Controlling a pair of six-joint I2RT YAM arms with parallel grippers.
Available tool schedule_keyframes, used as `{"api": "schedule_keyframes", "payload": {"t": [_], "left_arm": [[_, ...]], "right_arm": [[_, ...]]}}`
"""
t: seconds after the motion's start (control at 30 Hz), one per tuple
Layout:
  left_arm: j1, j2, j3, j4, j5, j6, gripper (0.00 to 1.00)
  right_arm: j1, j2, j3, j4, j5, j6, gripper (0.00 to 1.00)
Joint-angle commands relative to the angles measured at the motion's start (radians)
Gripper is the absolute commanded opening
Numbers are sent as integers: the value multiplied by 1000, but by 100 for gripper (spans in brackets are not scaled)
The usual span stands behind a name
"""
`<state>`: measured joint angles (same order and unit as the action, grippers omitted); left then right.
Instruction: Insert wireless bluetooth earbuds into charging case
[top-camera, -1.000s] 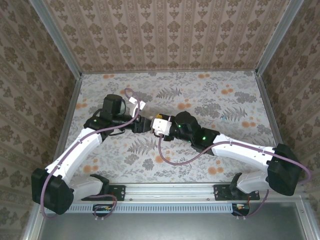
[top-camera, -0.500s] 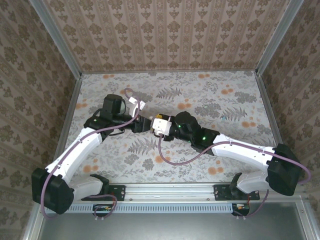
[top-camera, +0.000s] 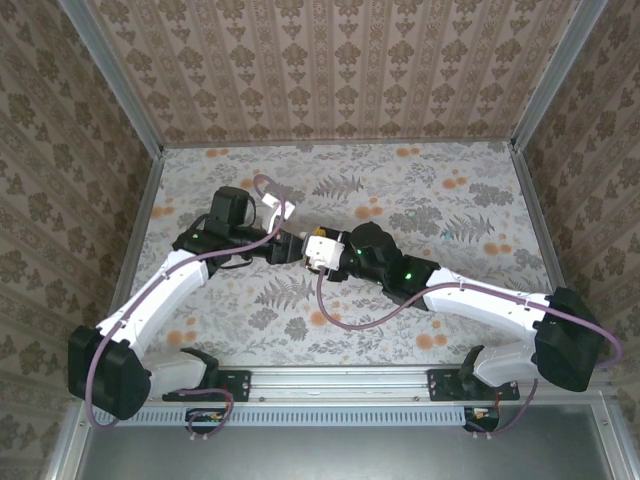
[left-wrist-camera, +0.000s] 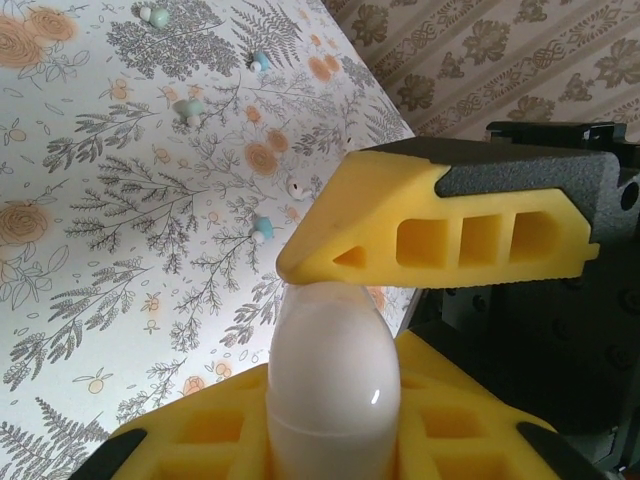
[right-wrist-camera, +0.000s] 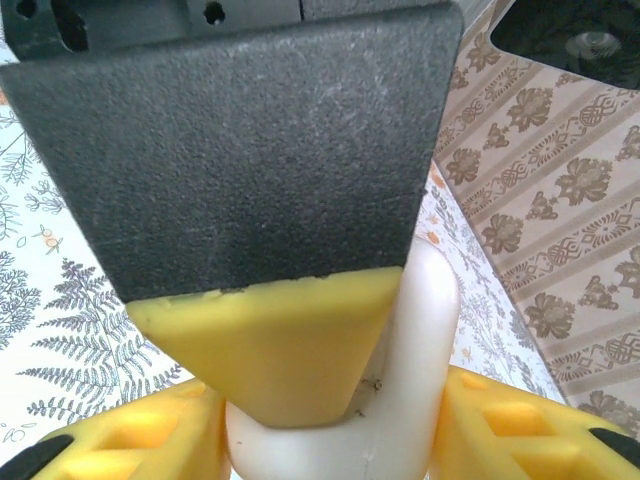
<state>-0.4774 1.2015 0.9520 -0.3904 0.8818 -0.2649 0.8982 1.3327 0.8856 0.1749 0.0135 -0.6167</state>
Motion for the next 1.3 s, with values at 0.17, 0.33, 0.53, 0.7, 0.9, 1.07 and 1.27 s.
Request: {"api": "schedule_keyframes", "payload": {"t": [0.17, 0.33, 0.53, 0.7, 0.9, 1.07, 1.27], "left_arm": [[-12, -40, 27, 49, -3, 4, 16], [-3, -142, -77, 318, -78, -13, 17], [-22, -254, -257, 758, -127, 97, 18], [-30, -227, -254, 854, -140, 128, 19], [-44, -150, -249, 1029, -117, 38, 19], [-71, -110, -226, 1062, -103, 29, 19], [-84, -91, -216, 1090, -103, 8, 19]], "right_arm": [[-13, -76, 9, 3, 26, 129, 66], [-128, -203, 30, -124, -235, 434, 73], [-382, -270, 114, -251, -534, 893, 69], [-455, -235, 151, -184, -757, 1100, 68], [-441, -150, 245, -194, -840, 1185, 70], [-417, -98, 300, -219, -828, 1172, 70], [-403, -55, 311, -232, -801, 1157, 70]]}}
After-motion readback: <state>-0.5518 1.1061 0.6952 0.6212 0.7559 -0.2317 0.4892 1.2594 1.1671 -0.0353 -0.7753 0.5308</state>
